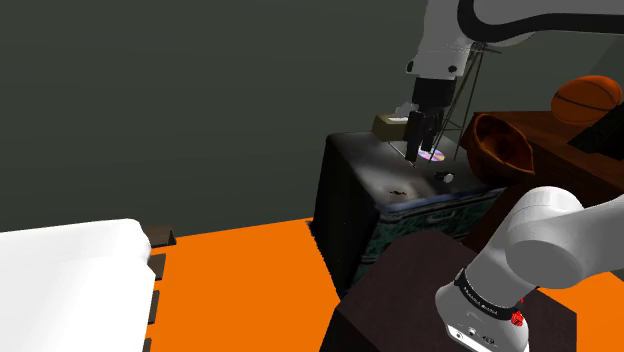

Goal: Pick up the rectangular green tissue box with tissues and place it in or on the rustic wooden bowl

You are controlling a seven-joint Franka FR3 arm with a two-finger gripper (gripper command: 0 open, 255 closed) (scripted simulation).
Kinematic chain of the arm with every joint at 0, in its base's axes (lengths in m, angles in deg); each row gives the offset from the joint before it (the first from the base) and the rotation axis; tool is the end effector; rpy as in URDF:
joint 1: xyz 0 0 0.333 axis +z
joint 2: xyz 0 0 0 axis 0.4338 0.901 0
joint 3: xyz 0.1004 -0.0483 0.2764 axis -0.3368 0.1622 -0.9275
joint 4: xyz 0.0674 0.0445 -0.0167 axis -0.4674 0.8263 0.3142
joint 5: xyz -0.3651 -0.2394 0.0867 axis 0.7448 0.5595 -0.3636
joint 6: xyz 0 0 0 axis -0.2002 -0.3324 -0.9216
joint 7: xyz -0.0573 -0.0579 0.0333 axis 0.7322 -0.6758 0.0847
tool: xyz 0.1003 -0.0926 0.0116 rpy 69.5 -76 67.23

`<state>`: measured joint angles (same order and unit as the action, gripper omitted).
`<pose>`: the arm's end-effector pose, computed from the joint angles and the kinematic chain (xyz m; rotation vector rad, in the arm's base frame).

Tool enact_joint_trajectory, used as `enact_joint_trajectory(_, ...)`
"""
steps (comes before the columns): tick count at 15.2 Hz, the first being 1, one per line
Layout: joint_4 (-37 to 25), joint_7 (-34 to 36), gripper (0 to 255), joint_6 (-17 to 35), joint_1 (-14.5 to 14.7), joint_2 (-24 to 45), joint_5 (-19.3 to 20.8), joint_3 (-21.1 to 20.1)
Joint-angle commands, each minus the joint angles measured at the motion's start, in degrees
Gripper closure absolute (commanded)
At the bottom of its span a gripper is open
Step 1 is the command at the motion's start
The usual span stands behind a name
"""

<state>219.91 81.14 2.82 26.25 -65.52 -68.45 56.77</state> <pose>0.3569 0.0226 0.4869 -3.0193 -0.0106 0.3075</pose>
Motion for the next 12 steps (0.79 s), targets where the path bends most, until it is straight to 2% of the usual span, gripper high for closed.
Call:
enact_joint_trajectory(1,0.0,0.0,0,0.0,0.0,0.0,0.0,0.0)
enact_joint_trajectory(12,-4.8,3.71,0,17.0,-7.54,13.57,1.11,6.18)
